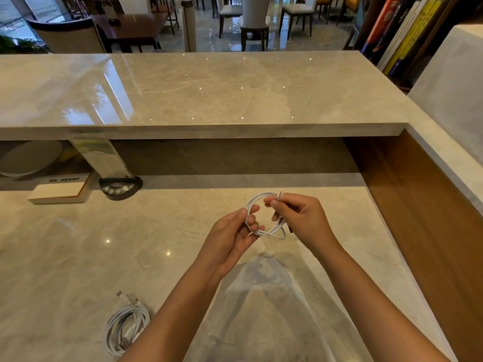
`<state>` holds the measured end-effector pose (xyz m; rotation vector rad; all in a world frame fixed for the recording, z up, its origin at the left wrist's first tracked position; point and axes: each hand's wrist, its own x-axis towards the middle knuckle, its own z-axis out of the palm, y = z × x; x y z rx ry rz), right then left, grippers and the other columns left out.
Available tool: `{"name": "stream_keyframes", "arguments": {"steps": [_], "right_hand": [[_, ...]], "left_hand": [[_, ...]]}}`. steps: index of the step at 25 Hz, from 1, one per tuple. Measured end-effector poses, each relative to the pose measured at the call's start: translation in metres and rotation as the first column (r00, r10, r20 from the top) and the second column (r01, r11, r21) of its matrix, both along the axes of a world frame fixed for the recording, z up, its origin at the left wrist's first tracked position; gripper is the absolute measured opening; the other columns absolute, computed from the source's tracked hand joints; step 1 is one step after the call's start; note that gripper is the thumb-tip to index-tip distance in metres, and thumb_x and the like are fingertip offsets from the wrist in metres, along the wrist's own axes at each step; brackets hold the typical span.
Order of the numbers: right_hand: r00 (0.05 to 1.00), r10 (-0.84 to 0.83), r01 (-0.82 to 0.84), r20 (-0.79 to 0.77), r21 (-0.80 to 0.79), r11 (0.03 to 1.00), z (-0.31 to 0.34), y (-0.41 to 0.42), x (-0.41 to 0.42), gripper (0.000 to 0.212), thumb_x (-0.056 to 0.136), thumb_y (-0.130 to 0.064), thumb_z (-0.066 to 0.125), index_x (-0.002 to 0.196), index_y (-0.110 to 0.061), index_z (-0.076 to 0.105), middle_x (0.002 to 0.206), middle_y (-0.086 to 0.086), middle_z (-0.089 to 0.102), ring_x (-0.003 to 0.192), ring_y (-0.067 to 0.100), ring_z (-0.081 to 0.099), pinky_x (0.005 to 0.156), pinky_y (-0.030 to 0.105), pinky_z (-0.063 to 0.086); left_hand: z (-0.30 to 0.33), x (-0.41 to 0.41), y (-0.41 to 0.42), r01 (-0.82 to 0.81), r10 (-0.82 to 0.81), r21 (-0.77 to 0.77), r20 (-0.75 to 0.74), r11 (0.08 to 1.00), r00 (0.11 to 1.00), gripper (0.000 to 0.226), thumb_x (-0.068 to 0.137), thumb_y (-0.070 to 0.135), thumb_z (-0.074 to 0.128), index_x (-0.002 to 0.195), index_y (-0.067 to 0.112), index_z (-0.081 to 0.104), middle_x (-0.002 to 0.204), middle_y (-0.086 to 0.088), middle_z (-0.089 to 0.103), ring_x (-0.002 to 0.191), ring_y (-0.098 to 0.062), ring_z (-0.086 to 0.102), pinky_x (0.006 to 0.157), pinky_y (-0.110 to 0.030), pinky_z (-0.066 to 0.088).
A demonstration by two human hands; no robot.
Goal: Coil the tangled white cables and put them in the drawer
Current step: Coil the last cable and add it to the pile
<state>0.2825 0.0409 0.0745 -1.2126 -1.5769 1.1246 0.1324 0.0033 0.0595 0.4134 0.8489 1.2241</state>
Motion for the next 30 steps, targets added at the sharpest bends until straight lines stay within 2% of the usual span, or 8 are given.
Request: {"name": "stream_keyframes", "arguments": {"steps": [3,8,13,16,20,24,27,30], "right_hand": [[0.995,-0.094,0.093,0.037,0.029,0.995,0.004,0.004,0.005,0.016,0.086,-0.014,0.062,0.085,-0.027,0.071,0.103,-0.015,0.054,0.084,-0.007,0.054,0.064,0.008,0.045],[0.910,-0.255,0.215,-0.327,-0.152,0.965,0.019,0.009,0.024,0.018,0.094,-0.013,0.050,0.090,-0.013,0.068,0.076,0.004,0.068,0.051,0.008,0.057,0.050,0.019,0.050],[0.837,-0.301,0.207,-0.457,-0.245,0.947,0.024,0.002,0.023,0.015,0.092,-0.009,0.053,0.098,-0.012,0.066,0.075,0.006,0.066,0.063,0.010,0.064,0.063,0.017,0.056],[0.934,-0.182,0.131,-0.308,-0.179,0.975,0.034,0.002,0.018,0.018,0.087,-0.003,0.058,0.101,-0.012,0.065,0.076,0.006,0.070,0.064,0.013,0.066,0.064,0.020,0.057],[0.950,-0.301,0.301,0.076,0.021,0.953,0.035,0.014,0.017,0.022,0.087,-0.009,0.060,0.108,-0.015,0.062,0.074,0.001,0.068,0.048,0.008,0.059,0.048,0.018,0.051],[0.701,0.106,-0.072,0.705,-0.078,0.994,0.037,0.025,0.013,0.026,0.090,-0.010,0.055,0.111,-0.019,0.067,0.073,-0.006,0.063,0.047,0.008,0.055,0.048,0.018,0.043],[0.538,0.366,-0.239,0.759,-0.279,0.930,0.041,0.029,0.017,0.025,0.087,-0.007,0.056,0.102,-0.019,0.072,0.067,-0.008,0.065,0.043,0.005,0.053,0.046,0.016,0.042],[0.580,0.481,-0.335,0.657,-0.345,0.877,0.042,0.028,0.023,0.023,0.086,-0.007,0.058,0.092,-0.021,0.075,0.077,0.002,0.072,0.047,0.006,0.050,0.047,0.017,0.042]], "left_hand": [[-0.003,-0.003,0.001,-0.038,0.036,-0.035,-0.060,0.999,0.998,0.024,0.097,0.010,0.042,0.097,0.001,0.064,0.061,-0.002,0.051,0.055,-0.010,0.053,0.073,-0.025,0.057],[0.000,-0.008,0.002,-0.045,0.043,-0.073,-0.026,0.996,0.999,0.022,0.097,0.009,0.042,0.096,0.001,0.063,0.060,-0.001,0.052,0.056,-0.010,0.050,0.072,-0.025,0.057],[0.005,-0.004,0.006,-0.049,0.044,-0.079,-0.057,0.996,0.997,0.022,0.097,0.008,0.043,0.094,0.000,0.063,0.059,-0.001,0.051,0.055,-0.010,0.051,0.068,-0.025,0.057],[0.008,-0.007,0.006,-0.014,0.005,-0.056,-0.158,0.998,0.987,0.023,0.097,0.009,0.042,0.095,0.001,0.063,0.058,0.001,0.051,0.052,-0.007,0.052,0.070,-0.024,0.057],[0.017,-0.004,0.002,0.119,-0.099,0.043,-0.323,0.992,0.941,0.025,0.097,0.010,0.042,0.094,0.002,0.065,0.061,0.000,0.050,0.056,-0.008,0.052,0.076,-0.025,0.057],[0.023,-0.008,0.002,0.277,-0.196,0.031,-0.629,0.960,0.752,0.032,0.097,0.013,0.043,0.089,-0.010,0.064,0.057,0.007,0.060,0.059,-0.007,0.060,0.069,-0.018,0.054],[0.024,-0.011,-0.001,0.331,-0.218,0.030,-0.697,0.943,0.683,0.032,0.096,0.013,0.046,0.072,-0.002,0.062,0.057,0.007,0.063,0.061,-0.006,0.062,0.071,-0.021,0.055],[0.017,-0.013,0.000,0.267,-0.176,0.043,-0.651,0.963,0.739,0.028,0.094,0.010,0.049,0.073,0.005,0.067,0.061,0.000,0.060,0.060,-0.010,0.059,0.077,-0.032,0.055]]}}
